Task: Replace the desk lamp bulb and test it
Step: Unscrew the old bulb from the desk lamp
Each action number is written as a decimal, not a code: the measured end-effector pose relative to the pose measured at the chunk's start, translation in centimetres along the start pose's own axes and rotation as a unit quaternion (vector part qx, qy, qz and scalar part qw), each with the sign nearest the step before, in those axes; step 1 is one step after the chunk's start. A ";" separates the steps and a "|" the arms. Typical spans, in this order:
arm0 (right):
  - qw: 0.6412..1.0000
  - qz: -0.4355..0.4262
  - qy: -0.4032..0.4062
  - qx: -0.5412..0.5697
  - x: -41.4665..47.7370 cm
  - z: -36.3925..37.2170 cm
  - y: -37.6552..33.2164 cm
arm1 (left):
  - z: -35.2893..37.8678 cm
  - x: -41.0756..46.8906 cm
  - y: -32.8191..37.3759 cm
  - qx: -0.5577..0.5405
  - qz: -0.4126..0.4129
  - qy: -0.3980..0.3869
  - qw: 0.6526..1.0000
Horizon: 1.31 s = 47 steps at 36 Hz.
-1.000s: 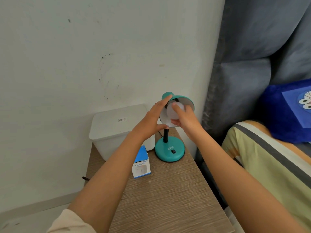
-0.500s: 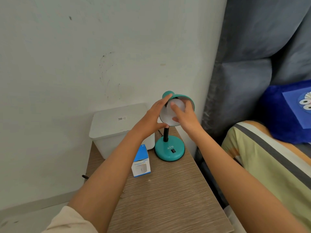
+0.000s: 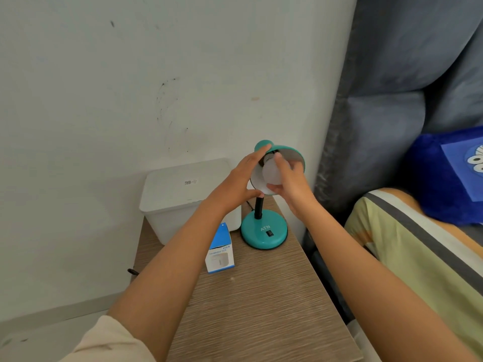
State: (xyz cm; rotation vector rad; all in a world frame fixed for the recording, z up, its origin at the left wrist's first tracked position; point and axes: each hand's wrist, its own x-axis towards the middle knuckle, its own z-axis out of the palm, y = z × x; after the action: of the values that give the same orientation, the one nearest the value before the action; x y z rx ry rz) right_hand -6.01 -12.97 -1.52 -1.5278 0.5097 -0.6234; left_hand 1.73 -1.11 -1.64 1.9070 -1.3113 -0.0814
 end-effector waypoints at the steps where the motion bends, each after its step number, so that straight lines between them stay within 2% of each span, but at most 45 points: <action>1: 1.000 0.020 -0.010 0.002 0.0 0.0 0.0 | 0.1 0.0 0.0 0.000 0.001 0.001 1.000; 3: 0.999 0.030 -0.019 -0.030 -0.1 0.1 -0.2 | 0.1 0.0 -0.1 0.000 -0.002 0.001 1.000; 6: 0.991 -0.042 0.018 -0.123 -0.2 0.1 0.6 | 0.0 0.0 0.0 -0.008 -0.008 0.000 1.000; 11: 0.997 0.012 0.007 -0.077 -0.2 0.1 0.2 | 0.0 0.0 0.3 -0.002 -0.008 -0.003 1.000; 15: 0.993 -0.027 0.020 -0.112 -0.4 -0.2 0.1 | -0.2 0.0 0.3 0.003 -0.009 -0.003 1.000; 25: 0.994 -0.063 0.040 -0.082 -3.6 -2.2 0.6 | -0.3 -0.3 0.7 0.037 -0.012 0.000 0.999; 29: 0.991 -0.093 0.066 -0.074 -6.0 -2.8 2.6 | -0.4 -1.0 0.5 0.059 -0.021 0.026 0.998; 35: 0.991 -0.093 0.054 -0.079 -9.8 -2.8 8.4 | 0.7 -6.2 -1.6 0.059 -0.130 0.087 0.986; 40: 0.988 -0.029 0.020 -0.151 -10.6 -1.7 12.9 | 2.6 -12.2 -4.5 -0.021 -0.277 0.167 0.946; 42: 0.984 0.012 -0.012 -0.176 -10.2 -1.0 14.0 | 3.3 -13.8 -5.4 -0.041 -0.321 0.169 0.931; 44: 0.977 0.051 -0.044 -0.202 -9.6 -0.3 14.9 | 4.0 -14.6 -6.1 -0.060 -0.346 0.156 0.923; 47: 0.967 0.071 -0.074 -0.233 -8.8 1.0 15.4 | 4.7 -14.8 -7.1 -0.085 -0.335 0.150 0.926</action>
State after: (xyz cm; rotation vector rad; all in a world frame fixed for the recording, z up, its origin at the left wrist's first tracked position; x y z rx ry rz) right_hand -11.11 -7.33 -17.58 -1.9418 0.6769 -0.2832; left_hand -1.87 9.18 -14.77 2.0362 -0.3989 -0.2292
